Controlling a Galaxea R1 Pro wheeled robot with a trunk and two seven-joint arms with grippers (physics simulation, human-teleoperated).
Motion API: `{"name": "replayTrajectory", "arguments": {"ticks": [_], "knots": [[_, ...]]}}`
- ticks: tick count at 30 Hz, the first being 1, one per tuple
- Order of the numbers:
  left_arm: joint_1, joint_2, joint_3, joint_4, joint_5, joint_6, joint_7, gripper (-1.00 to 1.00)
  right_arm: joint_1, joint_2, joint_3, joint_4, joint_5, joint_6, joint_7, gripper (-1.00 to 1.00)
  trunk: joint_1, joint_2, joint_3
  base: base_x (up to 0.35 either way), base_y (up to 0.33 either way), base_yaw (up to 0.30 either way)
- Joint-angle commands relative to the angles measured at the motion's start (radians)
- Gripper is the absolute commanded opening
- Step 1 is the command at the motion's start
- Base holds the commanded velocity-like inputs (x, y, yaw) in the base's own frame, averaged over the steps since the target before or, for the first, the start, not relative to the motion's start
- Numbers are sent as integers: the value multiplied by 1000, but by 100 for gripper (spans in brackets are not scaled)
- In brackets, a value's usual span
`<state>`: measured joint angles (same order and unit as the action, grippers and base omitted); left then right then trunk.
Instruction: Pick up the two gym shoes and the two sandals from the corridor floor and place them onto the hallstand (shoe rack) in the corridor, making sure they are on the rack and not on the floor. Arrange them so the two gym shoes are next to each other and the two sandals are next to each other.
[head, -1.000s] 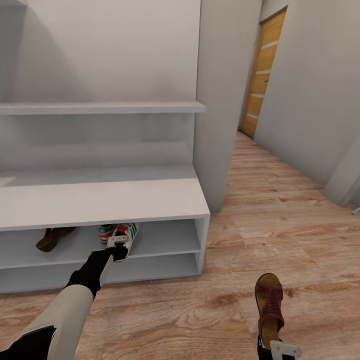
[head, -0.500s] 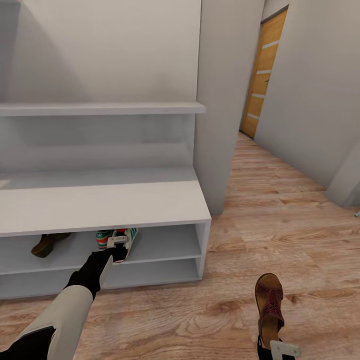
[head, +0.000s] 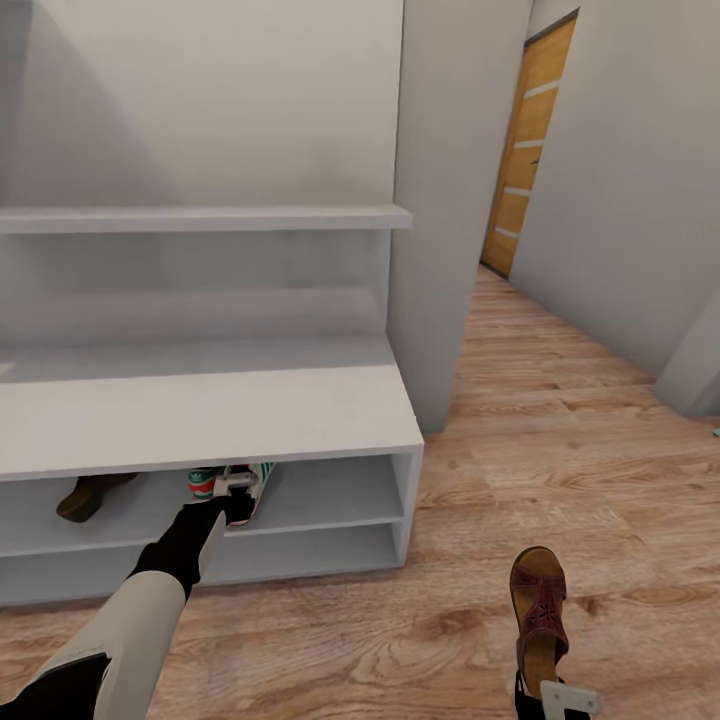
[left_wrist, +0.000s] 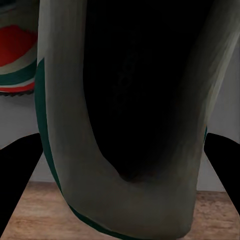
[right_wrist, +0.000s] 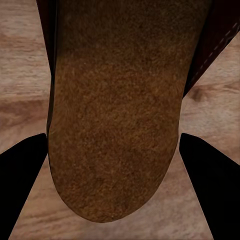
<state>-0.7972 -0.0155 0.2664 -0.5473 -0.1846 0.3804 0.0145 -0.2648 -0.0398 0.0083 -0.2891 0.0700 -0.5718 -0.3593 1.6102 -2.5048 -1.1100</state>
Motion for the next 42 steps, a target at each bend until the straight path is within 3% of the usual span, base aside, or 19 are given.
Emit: {"name": "replayTrajectory", "arguments": {"ticks": [1, 22, 23, 35, 42], "knots": [[0, -1, 7, -2, -10, 5, -4, -100, -1, 0, 1, 1, 8, 0, -7, -100, 0, 0, -1, 7, 0, 0], [1, -1, 5, -2, -10, -5, -2, -100, -1, 0, 1, 1, 7, 0, -7, -100, 0, 0, -1, 52, 0, 0], [1, 0, 5, -2, -10, -5, -2, 100, -1, 0, 1, 1, 7, 0, -7, -100, 0, 0, -1, 0, 0, 0], [1, 3, 2, -2, -10, -6, -4, 100, -1, 0, 1, 1, 7, 0, -7, -100, 0, 0, -1, 0, 0, 0], [1, 3, 1, -2, -10, -6, -4, 100, -1, 0, 1, 1, 7, 0, -7, -100, 0, 0, -1, -234, 86, 0]]}}
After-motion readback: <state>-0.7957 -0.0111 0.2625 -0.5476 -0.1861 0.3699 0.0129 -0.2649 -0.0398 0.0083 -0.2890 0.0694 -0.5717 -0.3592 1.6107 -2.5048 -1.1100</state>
